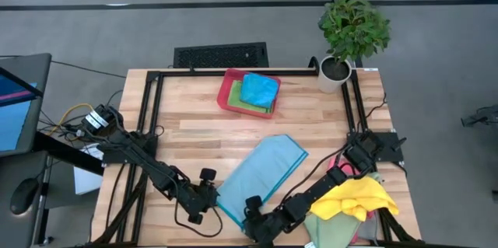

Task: Fold microfiber towels
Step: Fold the light blue microfiber cloth

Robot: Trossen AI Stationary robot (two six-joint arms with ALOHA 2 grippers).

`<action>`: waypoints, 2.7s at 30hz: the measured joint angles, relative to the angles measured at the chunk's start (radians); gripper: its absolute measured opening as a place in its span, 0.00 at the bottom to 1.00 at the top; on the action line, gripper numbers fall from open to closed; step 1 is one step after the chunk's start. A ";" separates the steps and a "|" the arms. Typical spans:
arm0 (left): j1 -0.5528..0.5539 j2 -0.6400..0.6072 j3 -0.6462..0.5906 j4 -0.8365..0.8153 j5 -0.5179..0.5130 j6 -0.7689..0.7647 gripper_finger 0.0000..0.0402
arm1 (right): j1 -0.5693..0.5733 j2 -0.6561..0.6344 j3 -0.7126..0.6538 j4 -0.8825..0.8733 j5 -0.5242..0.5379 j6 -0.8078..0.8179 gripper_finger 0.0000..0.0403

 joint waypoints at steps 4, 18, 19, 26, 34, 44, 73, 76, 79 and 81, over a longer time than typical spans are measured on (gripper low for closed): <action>0.001 0.000 0.000 -0.001 -0.003 0.000 0.38 | -0.008 0.002 0.001 -0.029 0.027 0.067 0.40; 0.003 0.000 0.000 0.004 -0.058 0.025 0.38 | 0.024 0.000 -0.006 -0.022 0.073 0.197 0.05; 0.003 0.000 0.000 0.007 -0.074 0.039 0.38 | 0.033 0.000 -0.005 -0.022 0.076 0.205 0.05; 0.020 0.000 0.000 0.110 -0.130 0.174 0.38 | 0.090 -0.027 -0.010 -0.047 0.119 0.262 0.02; 0.076 0.001 0.000 0.226 -0.107 0.311 0.38 | 0.101 -0.091 -0.010 -0.095 0.196 0.291 0.02; 0.136 0.001 0.000 0.232 -0.050 0.334 0.38 | 0.104 -0.182 -0.008 -0.373 0.388 0.489 0.03; 0.145 0.001 0.000 0.231 -0.056 0.356 0.38 | 0.104 -0.183 -0.019 -1.003 0.491 1.084 0.04; 0.145 0.001 0.000 0.231 -0.056 0.352 0.38 | 0.097 -0.183 -0.054 -0.990 0.469 1.095 0.05; 0.145 0.001 0.000 0.231 -0.057 0.346 0.38 | 0.088 -0.182 -0.104 -0.932 0.419 1.101 0.05; 0.145 0.001 0.000 0.231 -0.057 0.343 0.38 | 0.088 -0.182 -0.131 -0.889 0.414 1.103 0.05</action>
